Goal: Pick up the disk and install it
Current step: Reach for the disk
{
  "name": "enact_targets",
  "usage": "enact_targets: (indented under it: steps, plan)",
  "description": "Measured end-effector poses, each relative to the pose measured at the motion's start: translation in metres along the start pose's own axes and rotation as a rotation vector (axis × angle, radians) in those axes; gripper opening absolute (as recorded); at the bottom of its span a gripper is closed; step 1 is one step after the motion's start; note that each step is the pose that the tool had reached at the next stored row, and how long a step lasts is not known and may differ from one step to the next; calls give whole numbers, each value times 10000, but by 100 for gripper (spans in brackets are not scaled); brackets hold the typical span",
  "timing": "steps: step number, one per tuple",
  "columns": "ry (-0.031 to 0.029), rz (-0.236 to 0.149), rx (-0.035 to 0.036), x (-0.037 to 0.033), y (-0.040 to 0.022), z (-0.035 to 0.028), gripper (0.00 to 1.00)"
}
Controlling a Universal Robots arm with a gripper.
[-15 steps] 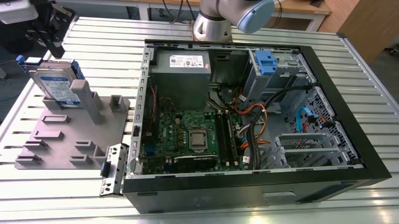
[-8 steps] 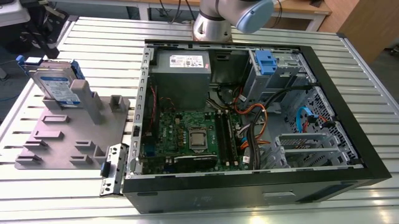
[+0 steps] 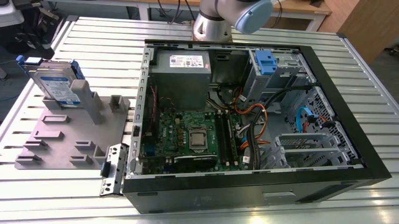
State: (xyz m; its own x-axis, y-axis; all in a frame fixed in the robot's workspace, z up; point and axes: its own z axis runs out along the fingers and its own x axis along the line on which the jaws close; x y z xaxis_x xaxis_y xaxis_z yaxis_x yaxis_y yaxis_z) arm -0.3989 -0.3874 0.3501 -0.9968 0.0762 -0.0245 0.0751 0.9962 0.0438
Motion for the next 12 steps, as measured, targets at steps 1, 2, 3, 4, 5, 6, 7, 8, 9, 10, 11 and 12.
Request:
enact_targets:
  steps: [1, 2, 3, 4, 5, 6, 7, 8, 9, 10, 11, 12]
  plan:
    - [1, -1, 0, 21, 4, 9, 11]
    - [0, 0, 0, 41, 8, 19, 11]
    - [0, 0, 0, 60, 11, 30, 11]
    - [0, 0, 0, 78, 13, 41, 11]
    - [0, 0, 0, 95, 15, 51, 11]
    - [-1, 1, 1, 111, 15, 61, 11]
    - [-1, 1, 3, 122, 14, 70, 11]
    - [-3, 0, 4, 127, 13, 82, 11]
    - [0, -1, 7, 129, 12, 91, 11]
    - [1, -2, 9, 131, 12, 97, 11]
    - [3, -1, 10, 132, 13, 98, 11]
    - [3, 0, 10, 134, 13, 102, 11]
